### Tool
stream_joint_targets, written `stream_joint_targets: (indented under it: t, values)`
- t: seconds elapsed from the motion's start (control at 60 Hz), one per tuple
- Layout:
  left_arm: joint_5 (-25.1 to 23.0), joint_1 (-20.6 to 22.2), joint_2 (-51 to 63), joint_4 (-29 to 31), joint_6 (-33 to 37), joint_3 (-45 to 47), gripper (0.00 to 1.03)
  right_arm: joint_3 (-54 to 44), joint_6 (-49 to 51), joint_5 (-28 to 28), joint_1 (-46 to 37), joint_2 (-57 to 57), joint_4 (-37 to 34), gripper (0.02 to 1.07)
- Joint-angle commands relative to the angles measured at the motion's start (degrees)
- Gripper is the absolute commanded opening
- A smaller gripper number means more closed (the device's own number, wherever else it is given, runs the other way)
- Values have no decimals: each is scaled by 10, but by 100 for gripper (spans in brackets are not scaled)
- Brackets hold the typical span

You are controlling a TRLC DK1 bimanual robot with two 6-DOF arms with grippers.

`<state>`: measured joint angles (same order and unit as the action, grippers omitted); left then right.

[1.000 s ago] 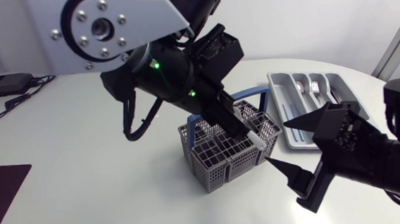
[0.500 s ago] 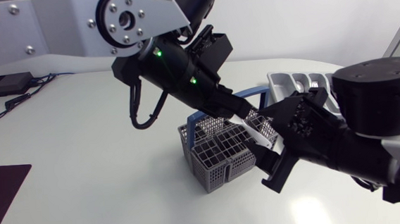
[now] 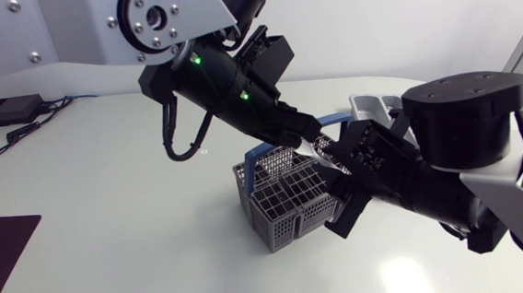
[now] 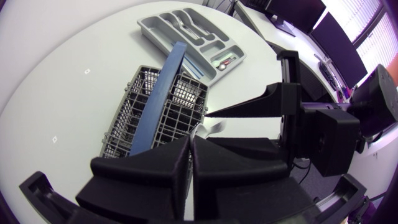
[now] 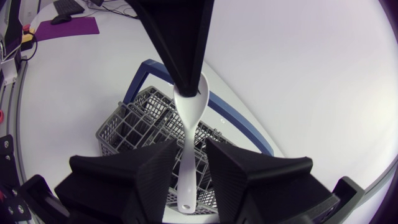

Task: Unload the cutlery basket into the drawer organizer.

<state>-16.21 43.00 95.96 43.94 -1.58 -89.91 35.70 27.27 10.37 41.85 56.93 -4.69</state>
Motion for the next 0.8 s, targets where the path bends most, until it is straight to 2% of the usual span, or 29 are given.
stream_joint_targets:
  t: [0.0, 0.317, 0.567, 0.65, 0.783]
  values:
    - [-8, -5, 12, 9, -18, -11, 3, 12, 5, 4, 7, 6, 6, 33]
    - [-16, -5, 16, 13, -21, -13, 3, 12, 7, 4, 12, 11, 6, 21]
    - [-20, -5, 18, 15, -23, -18, 3, 8, 16, -4, 14, 20, 1, 18]
    - [-20, -5, 18, 15, -24, -19, 17, 7, 16, -7, 14, 19, -3, 18]
    - [-21, -5, 18, 15, -24, -20, 18, 5, 19, -11, 14, 16, -12, 18]
